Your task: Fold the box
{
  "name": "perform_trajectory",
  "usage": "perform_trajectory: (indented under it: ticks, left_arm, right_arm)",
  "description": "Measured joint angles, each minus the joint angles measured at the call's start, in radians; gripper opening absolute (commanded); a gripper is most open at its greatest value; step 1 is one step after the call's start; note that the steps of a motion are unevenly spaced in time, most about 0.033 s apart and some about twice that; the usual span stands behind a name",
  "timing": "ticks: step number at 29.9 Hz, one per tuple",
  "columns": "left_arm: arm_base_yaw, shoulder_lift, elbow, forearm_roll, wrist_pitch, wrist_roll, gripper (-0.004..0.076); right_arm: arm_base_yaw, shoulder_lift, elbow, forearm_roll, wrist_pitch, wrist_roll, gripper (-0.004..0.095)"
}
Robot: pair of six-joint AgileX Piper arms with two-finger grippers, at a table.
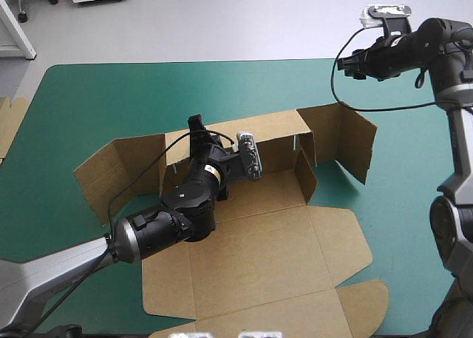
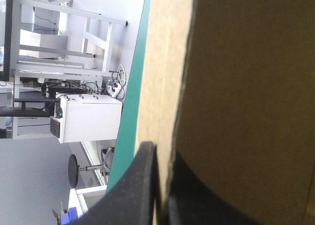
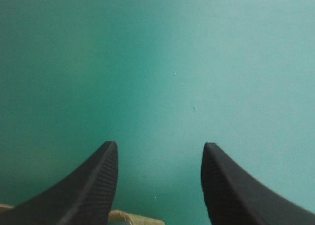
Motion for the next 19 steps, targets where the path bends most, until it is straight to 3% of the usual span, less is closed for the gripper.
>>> perform_trajectory:
  ticks: [10, 19]
  left_arm:
    - [0.000, 0.000, 0.001, 0.001, -0.001, 0.000, -0.0010]
    - [0.000, -0.001, -0.001, -0.008, 0.001, -0.015, -0.0010]
  right_arm:
    - [0.000, 0.146, -0.100, 0.092, 0.064, -0.045, 0.0346]
    - [0.040, 0.171, -0.102, 0.092, 0.092, -0.065, 0.0347]
